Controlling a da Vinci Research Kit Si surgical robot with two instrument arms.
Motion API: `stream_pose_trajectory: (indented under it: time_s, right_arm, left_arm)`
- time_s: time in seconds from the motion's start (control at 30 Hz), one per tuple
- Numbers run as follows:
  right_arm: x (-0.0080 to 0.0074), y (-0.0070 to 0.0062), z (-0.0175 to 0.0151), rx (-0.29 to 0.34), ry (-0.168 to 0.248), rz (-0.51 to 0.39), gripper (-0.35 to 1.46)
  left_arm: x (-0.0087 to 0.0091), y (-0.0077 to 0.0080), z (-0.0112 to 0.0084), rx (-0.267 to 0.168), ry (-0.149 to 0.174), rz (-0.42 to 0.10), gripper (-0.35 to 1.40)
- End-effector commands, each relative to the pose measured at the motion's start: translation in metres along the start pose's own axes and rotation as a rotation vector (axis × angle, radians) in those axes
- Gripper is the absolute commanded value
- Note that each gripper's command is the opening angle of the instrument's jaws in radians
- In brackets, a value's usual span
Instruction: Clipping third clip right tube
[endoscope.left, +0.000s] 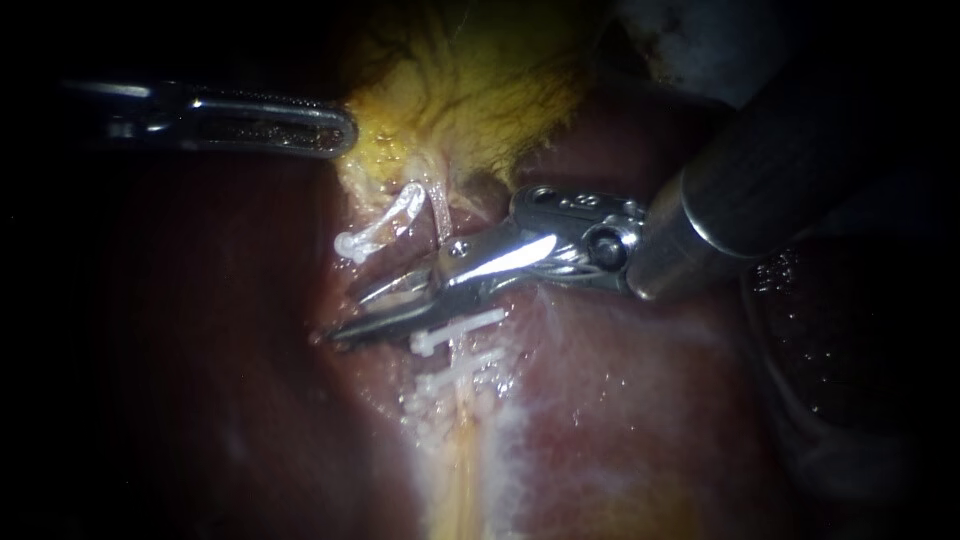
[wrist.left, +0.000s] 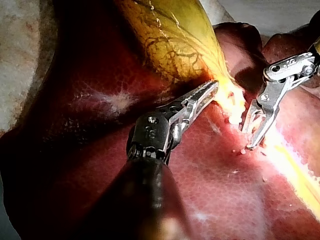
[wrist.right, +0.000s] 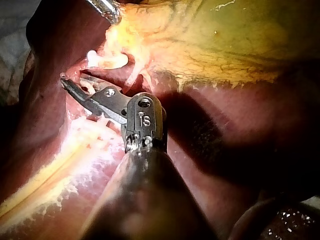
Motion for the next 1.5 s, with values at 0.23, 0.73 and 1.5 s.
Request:
stream_pose_trajectory:
  time_s: [0.23,0.73,1.5]
  right_arm:
    - [-0.0001,0.0003,-0.0001,-0.029,0.015,0.005,0.49]
    - [-0.0007,0.0014,-0.0034,-0.277,-0.062,-0.171,0.6]
    - [0.0022,-0.002,-0.0113,-0.249,-0.06,-0.179,0.6]
  left_arm:
    - [0.0,0.0,-0.0001,0.001,0.0,0.001,-0.35]
    - [0.0001,0.0002,-0.0004,0.0,0.0,0.001,-0.35]
    - [0.0002,0.0004,-0.0008,-0.001,0.0,0.002,-0.35]
